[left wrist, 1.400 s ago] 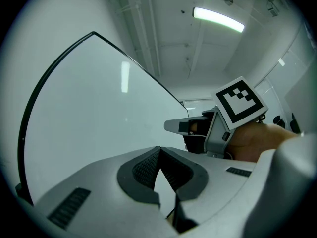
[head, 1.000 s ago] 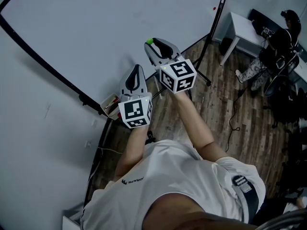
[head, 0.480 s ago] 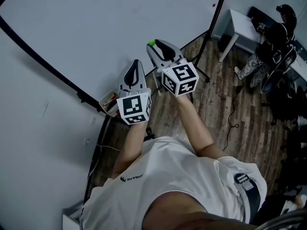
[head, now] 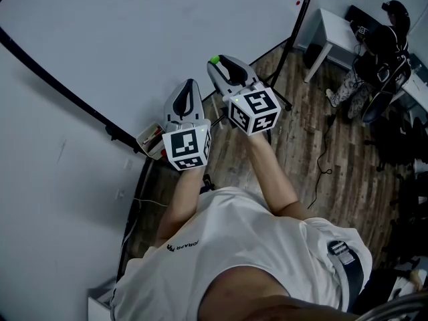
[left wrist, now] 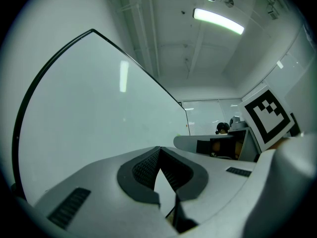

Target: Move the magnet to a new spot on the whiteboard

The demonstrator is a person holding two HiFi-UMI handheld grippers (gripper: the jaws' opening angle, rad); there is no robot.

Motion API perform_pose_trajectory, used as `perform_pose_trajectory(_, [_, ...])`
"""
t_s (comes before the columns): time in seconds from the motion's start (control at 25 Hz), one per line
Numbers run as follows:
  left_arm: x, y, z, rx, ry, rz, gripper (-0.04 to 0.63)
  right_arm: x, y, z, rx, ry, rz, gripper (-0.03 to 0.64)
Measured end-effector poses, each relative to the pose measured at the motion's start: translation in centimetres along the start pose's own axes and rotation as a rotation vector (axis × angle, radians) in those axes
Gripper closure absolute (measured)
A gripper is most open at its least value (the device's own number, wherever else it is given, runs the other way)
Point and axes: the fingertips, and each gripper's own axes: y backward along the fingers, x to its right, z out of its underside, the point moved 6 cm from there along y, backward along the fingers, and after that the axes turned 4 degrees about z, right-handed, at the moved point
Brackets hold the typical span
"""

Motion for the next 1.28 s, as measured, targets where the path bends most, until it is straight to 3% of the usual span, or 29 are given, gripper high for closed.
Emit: perform_pose_trajectory(1.28, [-0.1, -0.3, 0.1, 0.000, 0.000, -0.007, 0.592, -0.8, 2.0, 2.0, -0.027, 0.004, -0.002, 0.486])
